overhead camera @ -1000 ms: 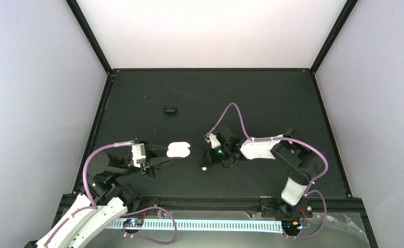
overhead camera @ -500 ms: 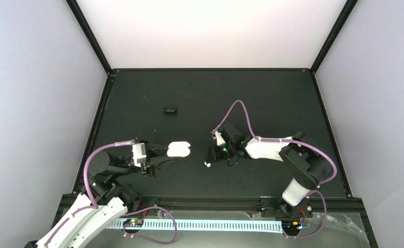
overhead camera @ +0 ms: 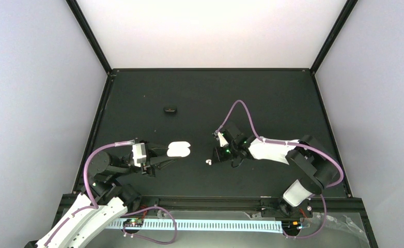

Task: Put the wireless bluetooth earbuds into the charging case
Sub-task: Pick up the earbud from the center of the board.

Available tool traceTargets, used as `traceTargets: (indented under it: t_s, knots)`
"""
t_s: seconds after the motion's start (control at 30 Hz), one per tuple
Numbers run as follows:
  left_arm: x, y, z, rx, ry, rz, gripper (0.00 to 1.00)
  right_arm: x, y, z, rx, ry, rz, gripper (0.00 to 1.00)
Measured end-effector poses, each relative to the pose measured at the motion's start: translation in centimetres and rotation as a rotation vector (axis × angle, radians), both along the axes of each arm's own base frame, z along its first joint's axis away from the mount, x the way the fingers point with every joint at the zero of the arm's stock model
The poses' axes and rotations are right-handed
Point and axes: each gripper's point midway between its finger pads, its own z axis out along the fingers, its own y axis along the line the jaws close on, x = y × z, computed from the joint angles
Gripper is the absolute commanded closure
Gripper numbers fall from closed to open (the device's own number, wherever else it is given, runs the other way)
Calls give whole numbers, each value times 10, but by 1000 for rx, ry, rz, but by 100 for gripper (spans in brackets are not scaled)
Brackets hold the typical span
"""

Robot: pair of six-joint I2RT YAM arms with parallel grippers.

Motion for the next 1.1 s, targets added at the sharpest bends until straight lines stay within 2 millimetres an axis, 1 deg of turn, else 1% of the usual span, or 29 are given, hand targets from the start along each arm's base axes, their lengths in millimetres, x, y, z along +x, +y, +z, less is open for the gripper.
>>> traceTargets:
  t_s: [0.1,0.2,0.4,0.5,0.6,0.67,0.73,0.87,1.1]
  knots:
    - [0,0,0,0,0,0,98,0,-2,0,-15,-8,14,70]
    - [0,0,0,0,0,0,98,4,2,6,-13,-26,24,70]
    - [0,0,0,0,0,1,98,22,18,29,17,-90,43,70]
    - [0,0,0,0,0,1,98,30,22,34,8,-112,52,71]
    - [0,0,0,0,0,1,98,34,20,29,-27,-126,60,71]
    - [0,0,0,0,0,1,98,34,15,23,-64,-130,63,71]
    - [0,0,0,0,0,1,98,33,9,16,-106,-134,71,71]
    - [0,0,0,0,0,1,99,29,5,6,-160,-139,92,71]
    - [1,-1,-1,3,5,1,98,25,7,2,-176,-146,110,68]
